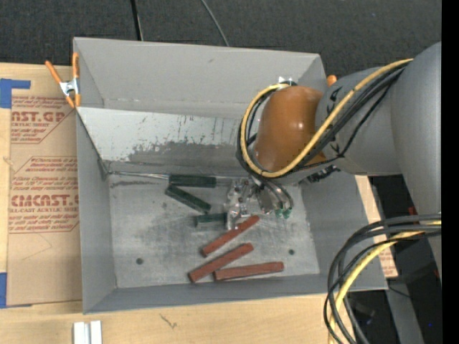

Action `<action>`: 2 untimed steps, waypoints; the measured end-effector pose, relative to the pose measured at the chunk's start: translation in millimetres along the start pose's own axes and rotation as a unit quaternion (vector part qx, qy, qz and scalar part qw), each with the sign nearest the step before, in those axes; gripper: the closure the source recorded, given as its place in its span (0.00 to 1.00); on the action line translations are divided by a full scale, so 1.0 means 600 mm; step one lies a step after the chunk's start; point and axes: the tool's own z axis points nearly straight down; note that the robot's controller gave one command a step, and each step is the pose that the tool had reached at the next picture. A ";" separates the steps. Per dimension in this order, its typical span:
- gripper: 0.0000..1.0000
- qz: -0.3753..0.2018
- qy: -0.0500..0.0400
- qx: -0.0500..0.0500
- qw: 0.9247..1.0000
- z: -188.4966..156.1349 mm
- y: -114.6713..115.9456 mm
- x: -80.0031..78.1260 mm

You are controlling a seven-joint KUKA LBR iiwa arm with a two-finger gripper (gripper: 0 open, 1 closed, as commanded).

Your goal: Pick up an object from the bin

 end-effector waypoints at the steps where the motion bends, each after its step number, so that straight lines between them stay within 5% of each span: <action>1: 1.00 0.000 -0.001 0.001 1.000 -0.032 0.000 -0.002; 2: 1.00 0.000 -0.002 0.001 1.000 -0.055 0.000 -0.004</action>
Offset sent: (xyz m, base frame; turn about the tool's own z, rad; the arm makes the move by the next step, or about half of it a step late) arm 0.0001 0.0001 0.0056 0.0000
